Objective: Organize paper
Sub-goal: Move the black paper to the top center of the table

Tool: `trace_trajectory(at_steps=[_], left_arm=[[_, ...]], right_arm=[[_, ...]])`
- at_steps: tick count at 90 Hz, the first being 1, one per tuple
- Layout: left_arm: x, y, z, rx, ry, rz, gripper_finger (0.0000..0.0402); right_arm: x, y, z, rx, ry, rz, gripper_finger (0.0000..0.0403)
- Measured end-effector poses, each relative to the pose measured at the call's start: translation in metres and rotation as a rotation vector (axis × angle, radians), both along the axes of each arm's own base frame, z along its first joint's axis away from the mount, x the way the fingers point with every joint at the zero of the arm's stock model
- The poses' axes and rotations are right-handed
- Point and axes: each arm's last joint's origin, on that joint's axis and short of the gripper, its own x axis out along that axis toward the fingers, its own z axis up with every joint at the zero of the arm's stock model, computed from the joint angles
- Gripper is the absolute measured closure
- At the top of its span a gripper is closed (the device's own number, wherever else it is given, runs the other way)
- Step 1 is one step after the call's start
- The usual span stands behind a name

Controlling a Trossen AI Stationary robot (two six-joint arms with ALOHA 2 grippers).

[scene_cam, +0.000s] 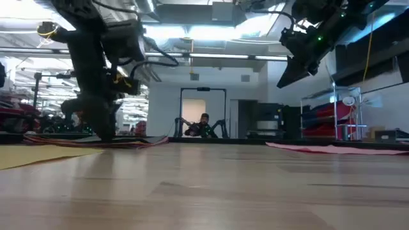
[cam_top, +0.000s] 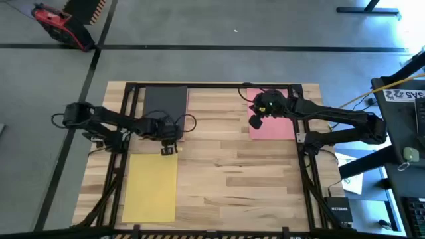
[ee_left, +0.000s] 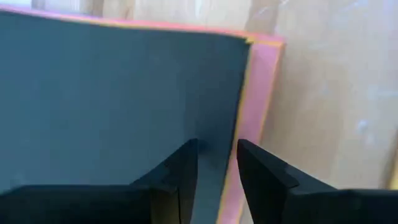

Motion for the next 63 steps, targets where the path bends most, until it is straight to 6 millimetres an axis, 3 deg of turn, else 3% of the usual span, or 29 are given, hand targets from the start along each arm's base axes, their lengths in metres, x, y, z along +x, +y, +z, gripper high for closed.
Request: trace_trajectory(at_steps=[24, 51, 63], left_arm=[[0.001, 0.000, -0.005, 0.016, 0.050, -0.067, 0.0313], [0.001, -0.003, 0.002, -0.086, 0.083, -0.052, 0.0391], [0.002, -0.004, 0.005, -0.118, 0.075, -0.038, 0.0399]], right_arm=[[0.000, 0.000, 0.000, -0.004, 0.003, -0.005, 0.0403], [0.000, 0.000, 0.000, -0.004, 0.003, -0.005, 0.0403], [0.000, 0.000, 0.000, -0.004, 0.002, -0.005, 0.0403]])
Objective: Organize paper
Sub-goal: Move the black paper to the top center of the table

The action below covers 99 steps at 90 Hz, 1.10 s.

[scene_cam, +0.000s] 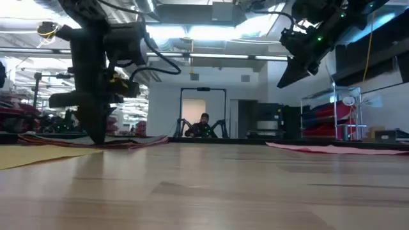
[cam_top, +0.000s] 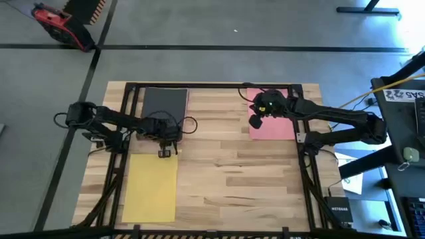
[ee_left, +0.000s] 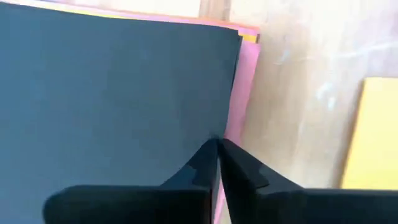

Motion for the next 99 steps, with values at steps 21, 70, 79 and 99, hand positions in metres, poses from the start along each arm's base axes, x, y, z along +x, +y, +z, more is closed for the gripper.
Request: trace_trajectory(at_steps=[21, 70, 79, 99], left_arm=[[0.008, 0.000, 0.011, -0.019, -0.023, 0.000, 0.0401], [0.043, 0.000, 0.054, -0.042, -0.227, -0.110, 0.0401], [0.045, 0.000, 0.055, -0.040, -0.255, -0.110, 0.0401], [0.056, 0.002, 0.053, -0.018, -0.318, -0.160, 0.0401]], right_arm=[[0.000, 0.000, 0.000, 0.000, 0.000, 0.000, 0.0403], [0.000, 0.000, 0.000, 0.000, 0.000, 0.000, 0.0403], [0.000, 0.000, 0.000, 0.001, 0.001, 0.000, 0.0403], [0.000, 0.000, 0.000, 0.001, 0.001, 0.000, 0.0403]])
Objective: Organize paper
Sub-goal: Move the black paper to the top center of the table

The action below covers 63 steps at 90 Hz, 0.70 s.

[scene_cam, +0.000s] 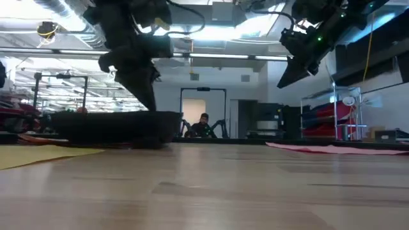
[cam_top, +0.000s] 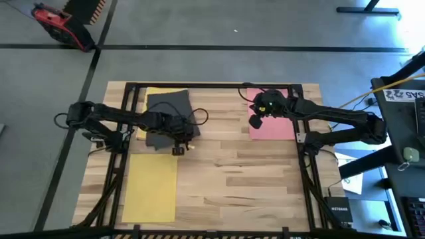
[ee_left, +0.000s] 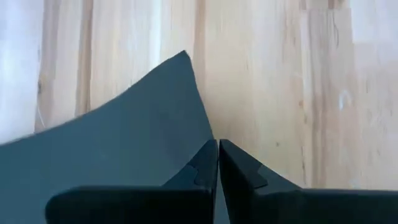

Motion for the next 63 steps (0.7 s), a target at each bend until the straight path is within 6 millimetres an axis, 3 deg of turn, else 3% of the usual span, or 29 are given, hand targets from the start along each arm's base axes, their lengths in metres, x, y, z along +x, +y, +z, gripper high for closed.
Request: trace_trajectory(at_steps=[22, 44, 63], left_arm=[[0.035, 0.001, -0.003, 0.001, 0.007, -0.058, 0.0401], [0.086, 0.014, 0.008, 0.048, -0.063, -0.140, 0.0401], [0.116, 0.026, 0.024, 0.095, -0.137, -0.178, 0.0401]], right_arm=[[0.000, 0.000, 0.000, 0.005, -0.003, -0.005, 0.0403], [-0.001, 0.000, -0.001, 0.023, -0.005, -0.022, 0.0403], [-0.001, 0.000, -0.001, 0.038, -0.016, -0.039, 0.0403]])
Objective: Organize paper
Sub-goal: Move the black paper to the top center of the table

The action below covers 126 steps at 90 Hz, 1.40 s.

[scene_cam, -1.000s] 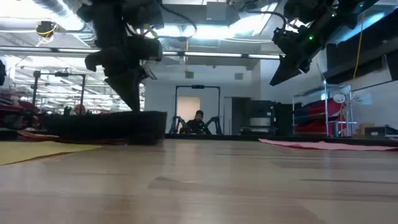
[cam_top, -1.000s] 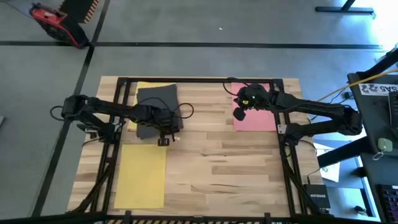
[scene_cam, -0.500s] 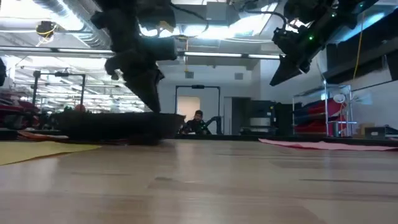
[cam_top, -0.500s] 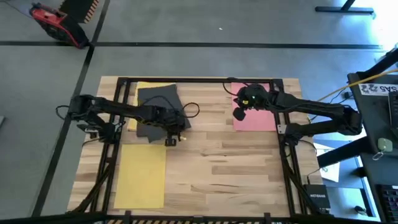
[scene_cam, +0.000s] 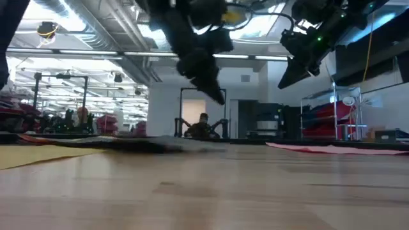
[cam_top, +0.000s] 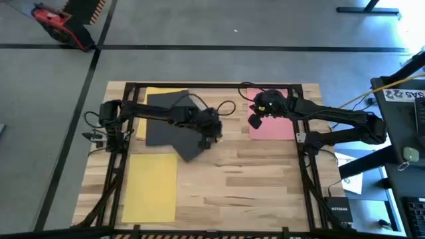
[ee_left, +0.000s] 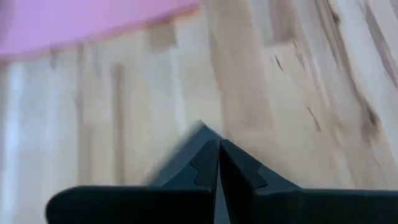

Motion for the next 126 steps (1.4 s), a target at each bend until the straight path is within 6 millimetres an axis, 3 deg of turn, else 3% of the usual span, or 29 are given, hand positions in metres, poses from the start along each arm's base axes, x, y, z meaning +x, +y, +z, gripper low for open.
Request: trace_trajectory(at_steps=[10, 21, 29, 40, 65, 82, 97, 126], left_arm=[[0.005, 0.000, 0.005, -0.017, 0.010, 0.019, 0.0401], [-0.008, 0.006, 0.000, -0.084, 0.129, 0.219, 0.0401], [-0.021, 0.019, -0.006, -0.064, 0.226, 0.430, 0.0401], [-0.032, 0.043, -0.018, -0.092, 0.233, 0.645, 0.0401], [-0.043, 0.087, -0.029, -0.216, 0.134, 0.911, 0.0401], [-0.041, 0.102, -0.056, -0.265, 0.192, 0.943, 0.0401], [-0.032, 0.100, -0.079, -0.300, 0.227, 0.920, 0.0401], [-0.004, 0.085, -0.078, -0.344, 0.052, 0.730, 0.0401]], right_arm=[[0.000, 0.000, 0.000, 0.000, 0.000, 0.000, 0.0403], [-0.002, 0.001, -0.002, 0.010, 0.024, 0.000, 0.0403], [-0.003, 0.001, -0.003, 0.018, 0.044, 0.001, 0.0403], [-0.003, 0.001, -0.003, 0.016, 0.047, 0.003, 0.0403], [-0.003, 0.001, -0.003, 0.007, 0.045, 0.001, 0.0403], [-0.003, 0.001, -0.003, 0.006, 0.043, 0.000, 0.0403], [-0.003, 0.001, -0.003, 0.006, 0.043, 0.001, 0.0403], [-0.003, 0.001, -0.003, 0.006, 0.044, 0.001, 0.0403]])
